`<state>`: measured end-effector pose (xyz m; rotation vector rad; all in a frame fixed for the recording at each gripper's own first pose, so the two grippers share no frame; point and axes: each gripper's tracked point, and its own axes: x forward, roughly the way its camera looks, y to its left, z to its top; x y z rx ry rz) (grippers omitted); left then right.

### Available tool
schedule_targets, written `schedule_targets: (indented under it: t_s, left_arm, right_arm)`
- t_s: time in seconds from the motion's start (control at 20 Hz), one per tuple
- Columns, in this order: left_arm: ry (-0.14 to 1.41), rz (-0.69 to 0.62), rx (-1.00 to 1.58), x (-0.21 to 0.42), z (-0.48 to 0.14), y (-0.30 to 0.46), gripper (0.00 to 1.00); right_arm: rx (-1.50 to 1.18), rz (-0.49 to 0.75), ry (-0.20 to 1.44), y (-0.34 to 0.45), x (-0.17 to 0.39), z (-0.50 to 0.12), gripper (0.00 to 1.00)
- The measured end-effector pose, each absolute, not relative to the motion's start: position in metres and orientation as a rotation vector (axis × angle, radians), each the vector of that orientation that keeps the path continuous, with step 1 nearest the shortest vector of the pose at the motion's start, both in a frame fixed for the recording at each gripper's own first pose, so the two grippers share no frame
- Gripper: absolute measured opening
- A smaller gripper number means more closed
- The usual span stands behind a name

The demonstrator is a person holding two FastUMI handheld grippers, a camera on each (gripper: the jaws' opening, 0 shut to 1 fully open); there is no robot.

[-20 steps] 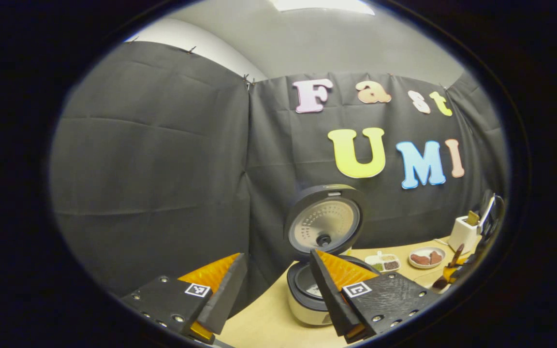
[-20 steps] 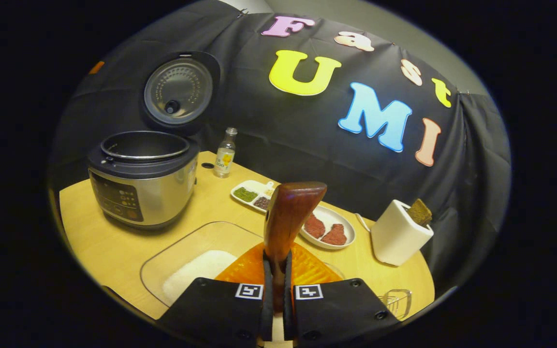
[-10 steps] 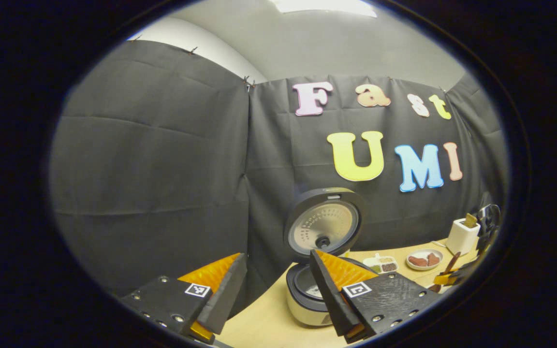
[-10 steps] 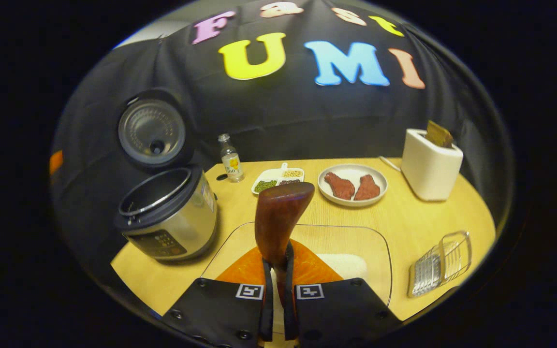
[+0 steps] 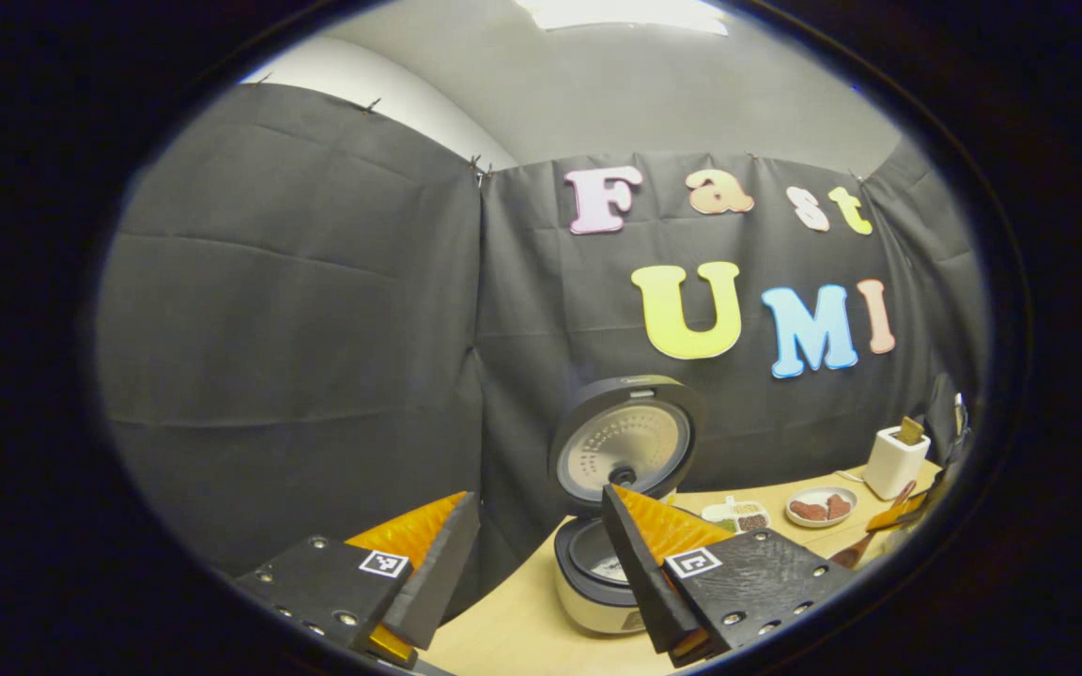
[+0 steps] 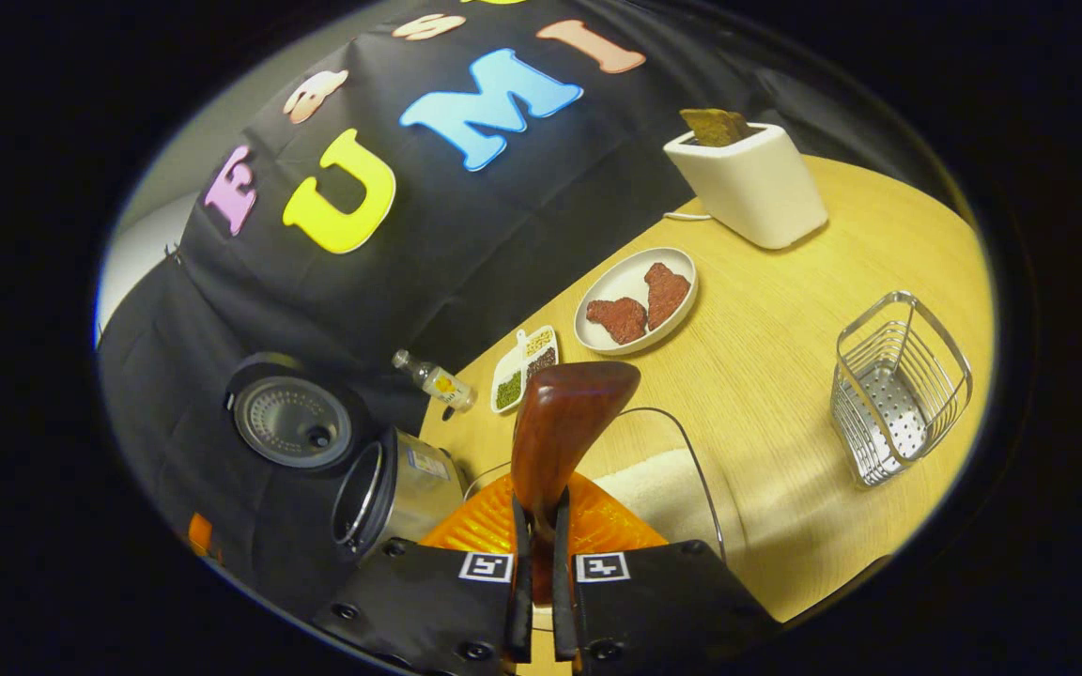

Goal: Close the left gripper, press the button to open the rice cooker; take a wooden spoon from the chopstick holder with the right hand, scoop a spoonful of rice and pour it into the rice cooker, then put the wooden spoon back into the chopstick holder.

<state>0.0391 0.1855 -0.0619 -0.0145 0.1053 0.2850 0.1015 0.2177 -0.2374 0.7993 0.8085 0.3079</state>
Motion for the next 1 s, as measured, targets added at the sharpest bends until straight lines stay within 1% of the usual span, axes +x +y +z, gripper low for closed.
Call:
schedule_targets:
  t_s: [0.1,0.15,0.25,0.3,0.4,0.75,1.0]
  left_arm:
    - [0.099,0.285,-0.009,0.038,-0.058,0.185,0.81]
    - [0.098,0.286,-0.009,0.035,-0.059,0.185,0.83]
    - [0.099,0.29,-0.013,0.035,-0.06,0.185,0.83]
    - [0.101,0.293,-0.014,0.034,-0.062,0.186,0.81]
    - [0.103,0.302,-0.013,0.031,-0.064,0.191,0.81]
    - [0.114,0.348,-0.029,0.024,-0.075,0.215,0.81]
    - [0.12,0.404,-0.018,0.014,-0.079,0.238,0.81]
  right_arm:
    - [0.88,0.31,0.791,0.213,0.109,-0.221,0.1]
    - [0.911,0.308,0.782,0.211,0.112,-0.214,0.1]
    - [0.958,0.314,0.766,0.213,0.12,-0.201,0.1]
    - [0.981,0.32,0.757,0.217,0.124,-0.192,0.1]
    - [1.013,0.352,0.739,0.228,0.13,-0.174,0.1]
    - [1.009,0.5,0.692,0.308,0.16,-0.126,0.1]
    - [0.988,0.592,0.694,0.369,0.174,-0.111,0.1]
